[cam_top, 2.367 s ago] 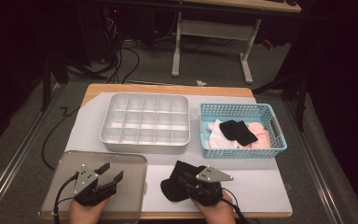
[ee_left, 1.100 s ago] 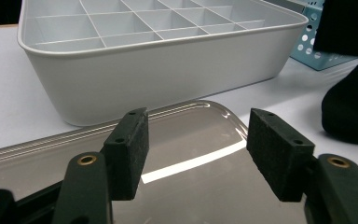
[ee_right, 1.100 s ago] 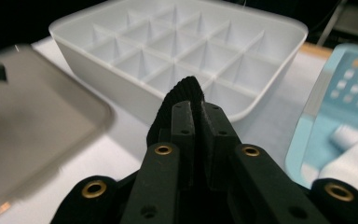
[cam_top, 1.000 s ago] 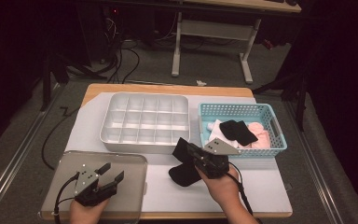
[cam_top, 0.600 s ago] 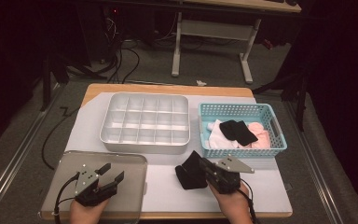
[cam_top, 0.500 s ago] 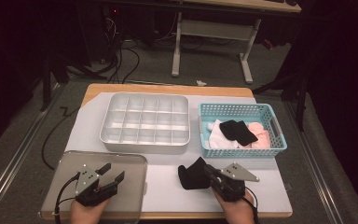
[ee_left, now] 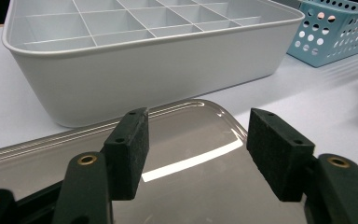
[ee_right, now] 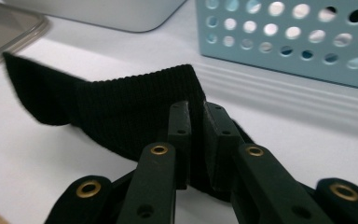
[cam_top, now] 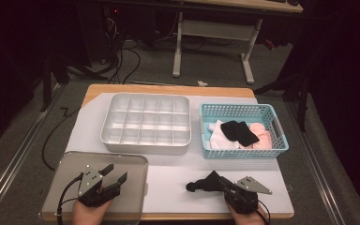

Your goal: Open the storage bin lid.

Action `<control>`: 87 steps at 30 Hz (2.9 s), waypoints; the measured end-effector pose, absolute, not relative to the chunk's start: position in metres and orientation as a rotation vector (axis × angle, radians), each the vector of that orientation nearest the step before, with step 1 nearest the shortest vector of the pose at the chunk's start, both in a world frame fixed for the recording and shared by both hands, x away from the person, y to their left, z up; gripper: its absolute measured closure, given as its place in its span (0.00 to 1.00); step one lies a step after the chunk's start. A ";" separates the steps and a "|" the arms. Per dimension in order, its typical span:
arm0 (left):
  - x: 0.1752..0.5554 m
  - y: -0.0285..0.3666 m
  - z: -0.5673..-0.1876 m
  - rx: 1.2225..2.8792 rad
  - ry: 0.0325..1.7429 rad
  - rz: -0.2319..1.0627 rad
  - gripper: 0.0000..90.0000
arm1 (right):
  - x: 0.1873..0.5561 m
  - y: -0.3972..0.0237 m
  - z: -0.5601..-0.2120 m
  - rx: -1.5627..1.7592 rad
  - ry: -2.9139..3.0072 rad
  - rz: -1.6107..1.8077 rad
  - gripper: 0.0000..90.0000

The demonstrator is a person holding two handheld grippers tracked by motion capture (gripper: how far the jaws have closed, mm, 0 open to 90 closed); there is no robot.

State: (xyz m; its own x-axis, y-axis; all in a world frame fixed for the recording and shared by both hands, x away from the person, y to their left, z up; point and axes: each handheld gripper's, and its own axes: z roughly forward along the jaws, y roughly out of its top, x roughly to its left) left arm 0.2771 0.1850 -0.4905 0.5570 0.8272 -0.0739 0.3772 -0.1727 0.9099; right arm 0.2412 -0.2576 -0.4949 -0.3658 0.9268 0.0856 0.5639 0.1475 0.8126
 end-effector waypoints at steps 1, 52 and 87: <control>0.277 0.185 -0.490 1.772 0.997 0.552 0.44 | 0.243 -0.259 -0.495 1.426 1.983 1.101 0.91; 0.277 0.188 -0.489 1.763 1.005 0.555 0.44 | 0.243 -0.235 -0.490 1.355 2.095 1.085 0.66; 0.274 0.181 -0.492 1.792 0.982 0.525 0.45 | 0.281 -0.160 -0.480 1.191 2.249 1.192 0.81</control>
State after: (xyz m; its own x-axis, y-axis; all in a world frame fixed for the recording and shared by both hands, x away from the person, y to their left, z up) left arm 0.2743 0.1812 -0.4917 0.5781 0.8121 -0.0793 0.3849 -0.1857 0.9041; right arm 0.2806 -0.1602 -0.4803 -0.5961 0.7980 0.0889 0.5216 0.3006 0.7985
